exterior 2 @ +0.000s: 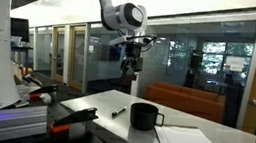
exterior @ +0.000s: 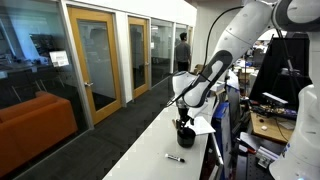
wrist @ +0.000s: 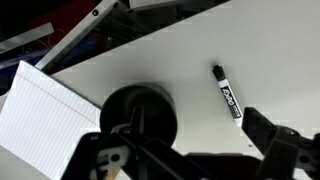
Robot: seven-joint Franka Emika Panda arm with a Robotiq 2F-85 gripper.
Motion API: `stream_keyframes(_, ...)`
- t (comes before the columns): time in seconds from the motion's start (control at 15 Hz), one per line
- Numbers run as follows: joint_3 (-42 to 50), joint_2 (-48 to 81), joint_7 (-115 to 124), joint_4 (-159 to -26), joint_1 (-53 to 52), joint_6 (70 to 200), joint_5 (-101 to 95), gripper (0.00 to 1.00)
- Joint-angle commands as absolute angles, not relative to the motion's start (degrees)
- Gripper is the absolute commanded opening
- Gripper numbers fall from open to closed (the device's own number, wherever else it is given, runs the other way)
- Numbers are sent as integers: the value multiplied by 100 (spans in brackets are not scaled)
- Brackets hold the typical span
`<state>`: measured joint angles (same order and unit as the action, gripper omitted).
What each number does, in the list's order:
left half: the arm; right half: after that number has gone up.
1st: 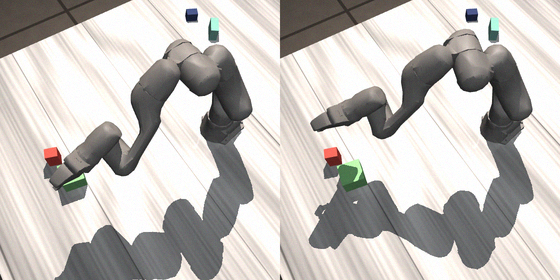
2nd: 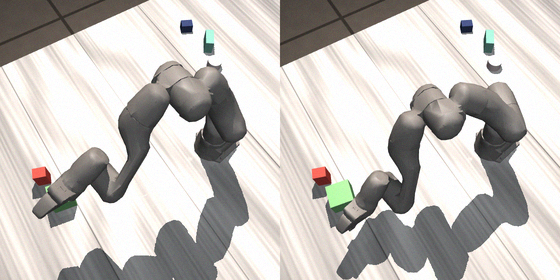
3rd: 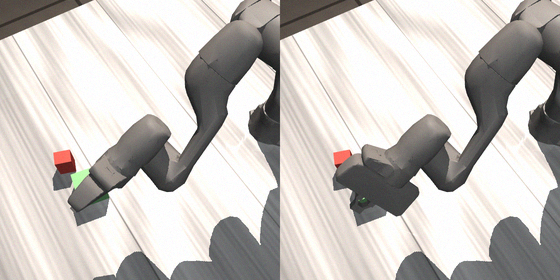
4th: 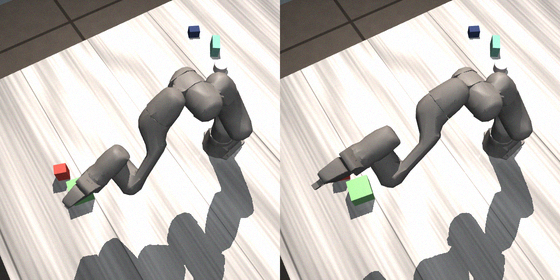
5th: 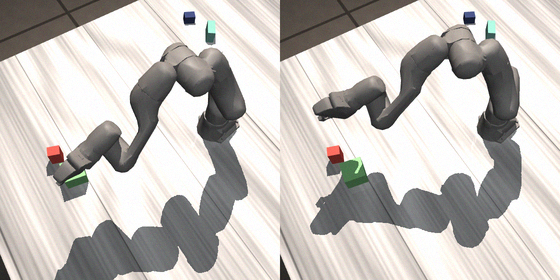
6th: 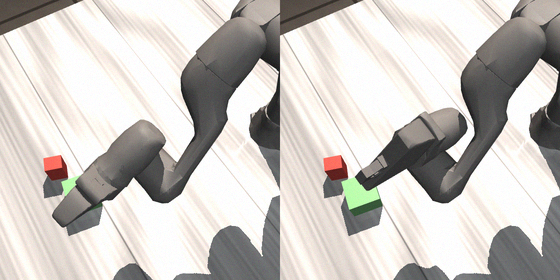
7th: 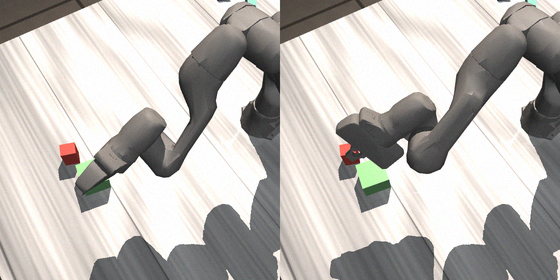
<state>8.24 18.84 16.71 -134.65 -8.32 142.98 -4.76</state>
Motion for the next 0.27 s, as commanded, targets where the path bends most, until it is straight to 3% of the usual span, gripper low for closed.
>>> stream_keyframes(0.0,676,1884,1721,-13452,-685,14279,-550,100)
stream_keyframes(0.2,660,1888,1720,-13452,-689,14280,-549,100)
